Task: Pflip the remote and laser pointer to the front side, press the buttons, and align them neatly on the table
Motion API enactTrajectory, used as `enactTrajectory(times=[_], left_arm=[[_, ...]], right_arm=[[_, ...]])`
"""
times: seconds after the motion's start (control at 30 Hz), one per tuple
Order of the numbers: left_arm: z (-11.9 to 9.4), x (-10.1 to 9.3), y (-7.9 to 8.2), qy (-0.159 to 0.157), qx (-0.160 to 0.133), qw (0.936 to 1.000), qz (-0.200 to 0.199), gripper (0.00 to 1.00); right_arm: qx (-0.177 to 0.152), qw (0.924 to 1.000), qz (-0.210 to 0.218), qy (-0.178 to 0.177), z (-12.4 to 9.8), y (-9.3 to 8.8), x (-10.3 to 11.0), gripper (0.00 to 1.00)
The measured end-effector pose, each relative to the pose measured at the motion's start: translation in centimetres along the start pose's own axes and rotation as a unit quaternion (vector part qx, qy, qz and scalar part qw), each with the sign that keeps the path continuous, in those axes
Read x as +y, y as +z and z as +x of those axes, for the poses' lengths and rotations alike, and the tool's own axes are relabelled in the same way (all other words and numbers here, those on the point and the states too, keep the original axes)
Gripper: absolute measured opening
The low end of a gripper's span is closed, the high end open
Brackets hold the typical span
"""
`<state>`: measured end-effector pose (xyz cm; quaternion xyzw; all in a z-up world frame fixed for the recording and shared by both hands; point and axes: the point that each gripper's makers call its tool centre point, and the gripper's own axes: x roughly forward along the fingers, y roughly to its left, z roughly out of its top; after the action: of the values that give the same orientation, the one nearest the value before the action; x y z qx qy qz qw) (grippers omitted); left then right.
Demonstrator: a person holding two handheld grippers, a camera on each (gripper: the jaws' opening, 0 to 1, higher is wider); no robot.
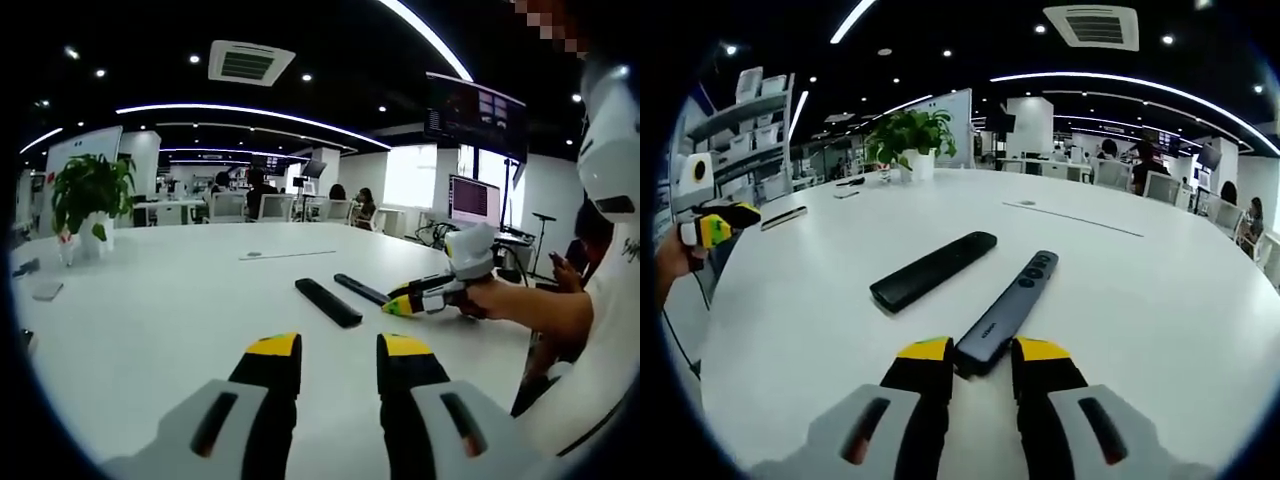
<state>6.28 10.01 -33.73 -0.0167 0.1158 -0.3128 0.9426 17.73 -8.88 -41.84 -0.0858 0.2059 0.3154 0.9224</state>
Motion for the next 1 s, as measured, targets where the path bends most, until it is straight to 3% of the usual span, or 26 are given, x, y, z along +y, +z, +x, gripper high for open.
enactTrajectory(times=[0.8, 1.0], left_arm=[[-0.26, 0.14, -0.04, 0.008, 0.003, 1.0, 0.005, 0.32], [-0.28, 0.06, 0.17, 0.006, 0.001, 1.0, 0.004, 0.32]], right_arm=[[-0.003, 1.0, -0.003, 0.001, -0.04, 0.02, 0.39, 0.31], [0.0, 1.0, 0.0, -0.01, -0.1, -0.07, 0.05, 0.4]])
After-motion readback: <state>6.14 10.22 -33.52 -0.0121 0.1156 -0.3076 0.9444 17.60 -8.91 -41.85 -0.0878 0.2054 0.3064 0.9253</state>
